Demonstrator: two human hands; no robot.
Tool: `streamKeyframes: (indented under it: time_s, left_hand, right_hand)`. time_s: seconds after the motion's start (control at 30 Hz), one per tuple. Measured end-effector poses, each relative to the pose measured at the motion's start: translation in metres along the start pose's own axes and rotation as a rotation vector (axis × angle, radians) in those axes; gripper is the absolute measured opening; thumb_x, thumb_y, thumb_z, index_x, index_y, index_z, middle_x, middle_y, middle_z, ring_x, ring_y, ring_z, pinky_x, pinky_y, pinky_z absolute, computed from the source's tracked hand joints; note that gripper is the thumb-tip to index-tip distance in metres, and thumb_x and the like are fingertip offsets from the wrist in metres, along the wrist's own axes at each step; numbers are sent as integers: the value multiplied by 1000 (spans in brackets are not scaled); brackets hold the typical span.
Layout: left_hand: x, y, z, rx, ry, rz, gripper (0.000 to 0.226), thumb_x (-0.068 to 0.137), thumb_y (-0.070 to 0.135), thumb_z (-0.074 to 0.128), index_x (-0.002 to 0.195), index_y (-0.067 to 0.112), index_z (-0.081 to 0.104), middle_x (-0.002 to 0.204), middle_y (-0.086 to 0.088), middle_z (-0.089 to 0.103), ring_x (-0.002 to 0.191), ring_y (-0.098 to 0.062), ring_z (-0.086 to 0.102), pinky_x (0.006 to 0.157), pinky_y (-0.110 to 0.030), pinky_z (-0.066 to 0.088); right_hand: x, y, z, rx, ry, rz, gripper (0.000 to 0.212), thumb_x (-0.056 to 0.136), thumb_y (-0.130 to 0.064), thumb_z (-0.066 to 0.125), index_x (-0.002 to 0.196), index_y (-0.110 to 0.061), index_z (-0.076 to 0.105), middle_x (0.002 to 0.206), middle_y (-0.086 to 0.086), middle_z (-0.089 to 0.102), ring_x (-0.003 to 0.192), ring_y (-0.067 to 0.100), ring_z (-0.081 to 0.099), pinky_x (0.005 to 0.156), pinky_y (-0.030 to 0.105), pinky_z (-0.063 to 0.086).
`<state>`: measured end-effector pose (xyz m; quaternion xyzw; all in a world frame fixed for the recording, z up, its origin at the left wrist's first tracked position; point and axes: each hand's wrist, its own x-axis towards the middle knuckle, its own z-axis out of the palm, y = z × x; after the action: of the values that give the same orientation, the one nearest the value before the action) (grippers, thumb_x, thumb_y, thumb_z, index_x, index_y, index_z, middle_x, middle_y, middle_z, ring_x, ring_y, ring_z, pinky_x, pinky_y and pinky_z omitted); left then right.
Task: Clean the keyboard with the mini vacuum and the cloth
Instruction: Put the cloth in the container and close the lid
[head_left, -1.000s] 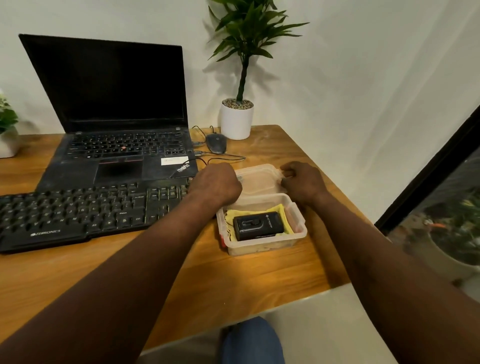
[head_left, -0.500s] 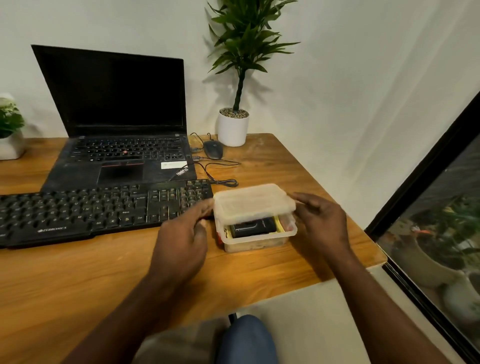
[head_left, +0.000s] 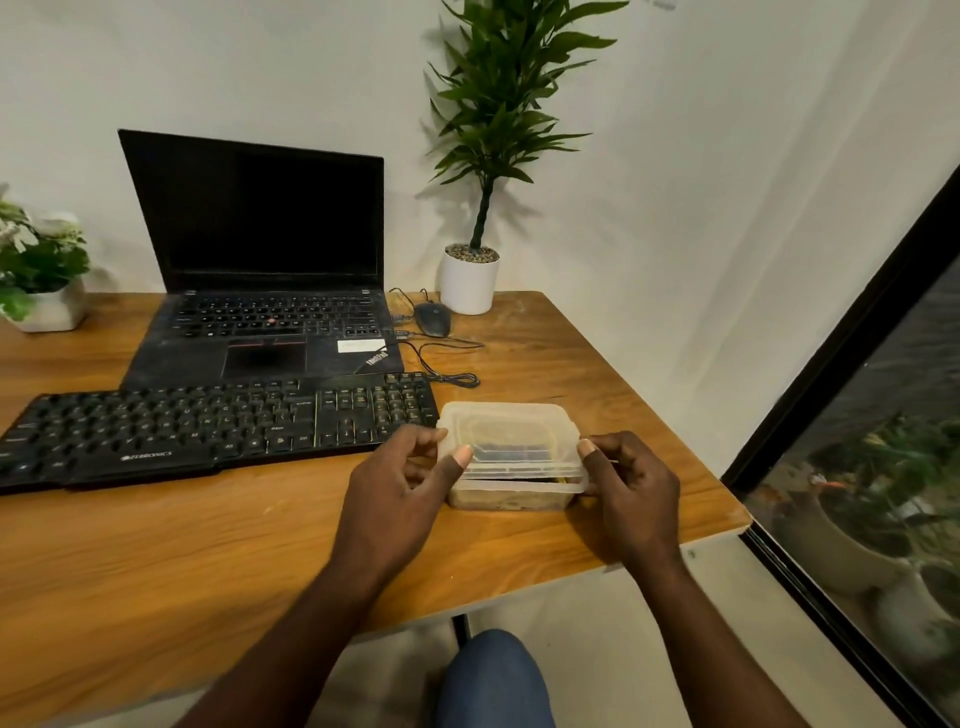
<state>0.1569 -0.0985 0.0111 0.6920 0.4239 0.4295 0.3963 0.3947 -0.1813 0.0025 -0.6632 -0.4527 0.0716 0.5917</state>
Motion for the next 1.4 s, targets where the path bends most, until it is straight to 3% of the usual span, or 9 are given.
streamKeyframes:
  time_s: [0.13, 0.2, 0.33, 0.5, 0.7, 0.93, 1.13, 1.27, 1.4]
  left_hand:
    - [11, -3, 6, -281, 23, -139, 19, 93, 39, 72, 98, 21, 67, 87, -3, 75, 77, -22, 73, 67, -43, 63]
    - [16, -7, 7, -295, 12, -147, 16, 94, 29, 74, 106, 22, 66, 84, -6, 72, 69, -20, 69, 64, -41, 59]
    - [18, -10, 6, -359, -60, -133, 42, 97, 21, 71, 135, 33, 62, 79, -6, 67, 64, -16, 65, 60, -33, 58]
    - [21, -15, 8, -354, -65, -118, 43, 99, 16, 67, 140, 25, 62, 70, -4, 59, 59, -13, 60, 58, -29, 56]
    - [23, -19, 11, -359, -47, -107, 37, 97, 10, 68, 132, 22, 65, 63, 4, 56, 54, -7, 58, 52, -26, 50]
    - [27, -23, 17, -349, -3, -77, 43, 93, 9, 73, 134, 21, 64, 64, 0, 58, 60, -12, 57, 56, -31, 52]
    - [27, -26, 21, -337, 15, -52, 53, 94, 11, 73, 144, 16, 56, 65, 2, 46, 63, -15, 46, 59, -37, 47]
    - [22, -29, 19, -270, 15, -3, 50, 95, 15, 71, 143, 20, 59, 69, -2, 48, 64, -18, 48, 60, -54, 53]
    - [22, -31, 18, -300, -18, -27, 52, 92, 17, 76, 142, 21, 60, 71, 2, 51, 65, -17, 51, 63, -43, 53]
  right_hand:
    - [0, 1, -1, -43, 17, -32, 15, 95, -20, 72, 81, -15, 70, 80, -9, 72, 74, 10, 71, 63, 34, 60]
    - [-3, 1, -1, -49, 5, -53, 12, 95, -20, 72, 85, -15, 70, 81, -9, 73, 76, 9, 72, 62, 30, 60]
    - [-11, 1, 0, -39, 9, -29, 2, 97, -16, 69, 96, -16, 68, 88, -10, 74, 82, 4, 72, 62, 19, 56]
    - [-10, 4, -1, 16, -48, 55, 23, 99, -18, 67, 121, -25, 69, 102, -15, 72, 96, 5, 70, 73, 21, 59]
    - [-8, 3, -2, 52, -100, 84, 12, 98, -30, 68, 96, -18, 68, 89, -6, 74, 83, 13, 72, 64, 24, 56]
    - [9, -1, -1, 283, -162, 353, 17, 99, -18, 66, 116, -17, 64, 96, 22, 72, 80, 33, 67, 68, 45, 56]
    - [23, 4, 4, 463, -229, 483, 29, 98, -8, 61, 126, -13, 63, 116, 29, 68, 99, 44, 65, 92, 74, 47]
    - [15, 11, -3, 529, -280, 441, 43, 93, -6, 66, 133, -20, 63, 100, 20, 57, 96, 39, 60, 93, 61, 52]
    - [16, 10, 0, 526, -273, 446, 43, 92, 1, 51, 130, -13, 66, 111, 16, 71, 97, 34, 67, 79, 45, 57]
